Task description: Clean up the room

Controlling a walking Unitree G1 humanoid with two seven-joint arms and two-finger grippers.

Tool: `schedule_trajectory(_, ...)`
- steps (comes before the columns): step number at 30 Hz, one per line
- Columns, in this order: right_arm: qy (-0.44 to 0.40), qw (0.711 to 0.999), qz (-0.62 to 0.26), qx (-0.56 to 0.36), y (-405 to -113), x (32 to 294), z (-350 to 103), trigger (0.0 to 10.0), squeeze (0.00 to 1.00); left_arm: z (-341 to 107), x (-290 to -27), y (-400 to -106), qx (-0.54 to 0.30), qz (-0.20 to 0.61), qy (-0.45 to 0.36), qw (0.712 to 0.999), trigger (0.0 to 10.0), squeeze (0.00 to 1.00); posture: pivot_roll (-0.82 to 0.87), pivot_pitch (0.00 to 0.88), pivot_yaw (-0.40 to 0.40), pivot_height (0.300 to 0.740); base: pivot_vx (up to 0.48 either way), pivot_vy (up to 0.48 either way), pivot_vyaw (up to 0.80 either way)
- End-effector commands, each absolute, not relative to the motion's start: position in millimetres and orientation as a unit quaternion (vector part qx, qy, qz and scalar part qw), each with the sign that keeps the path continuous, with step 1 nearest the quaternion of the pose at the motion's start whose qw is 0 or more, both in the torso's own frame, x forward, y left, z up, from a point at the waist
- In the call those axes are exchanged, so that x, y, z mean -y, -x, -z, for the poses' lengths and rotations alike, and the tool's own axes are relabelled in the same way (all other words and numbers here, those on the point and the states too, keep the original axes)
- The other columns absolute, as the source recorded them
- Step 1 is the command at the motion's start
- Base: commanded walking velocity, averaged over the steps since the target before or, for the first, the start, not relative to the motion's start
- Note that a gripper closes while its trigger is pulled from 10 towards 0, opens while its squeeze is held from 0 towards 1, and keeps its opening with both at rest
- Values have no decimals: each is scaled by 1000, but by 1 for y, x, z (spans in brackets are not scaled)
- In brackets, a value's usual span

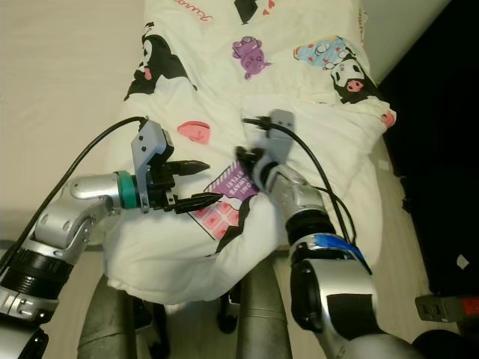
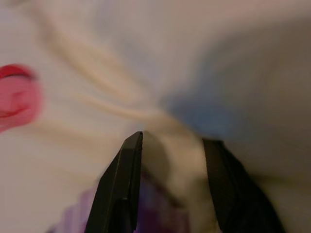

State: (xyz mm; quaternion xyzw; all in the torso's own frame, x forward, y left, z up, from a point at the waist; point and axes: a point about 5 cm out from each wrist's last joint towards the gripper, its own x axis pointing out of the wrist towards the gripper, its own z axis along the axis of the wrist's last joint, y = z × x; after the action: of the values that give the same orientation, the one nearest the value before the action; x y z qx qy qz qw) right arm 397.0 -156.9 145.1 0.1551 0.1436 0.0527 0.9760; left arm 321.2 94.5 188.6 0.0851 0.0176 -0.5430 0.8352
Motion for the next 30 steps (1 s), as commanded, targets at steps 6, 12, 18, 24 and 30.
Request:
schedule_trajectory(6, -164, 962, 162, -148, -381, 212, -121, 10000, 0, -183, -88, -317, -26, 557, -79, 826, 10000, 0, -57, 268, -34, 610, 0, 0, 0)
schedule_trajectory(12, -168, 955, 214, -122, -370, 211, -114, 10000, 0, -182, -86, -317, -26, 560, -79, 824, 10000, 0, -68, 271, -45, 610, 0, 0, 0)
schedule_trajectory(18, -245, 918, 245, -193, -297, 166, -70, 10000, 0, -182, -80, -317, -25, 567, -80, 819, 10000, 0, -84, 277, -60, 610, 0, 0, 0)
schedule_trajectory(24, -334, 850, 297, -279, -248, 155, -61, 10000, 0, -181, -74, -316, -24, 575, -82, 814, 10000, 0, -89, 274, -64, 610, 0, 0, 0)
schedule_trajectory(30, -247, 906, 293, -180, -259, 187, -93, 10000, 0, -180, -72, -317, -23, 577, -83, 812, 10000, 0, -100, 271, -70, 610, 0, 0, 0)
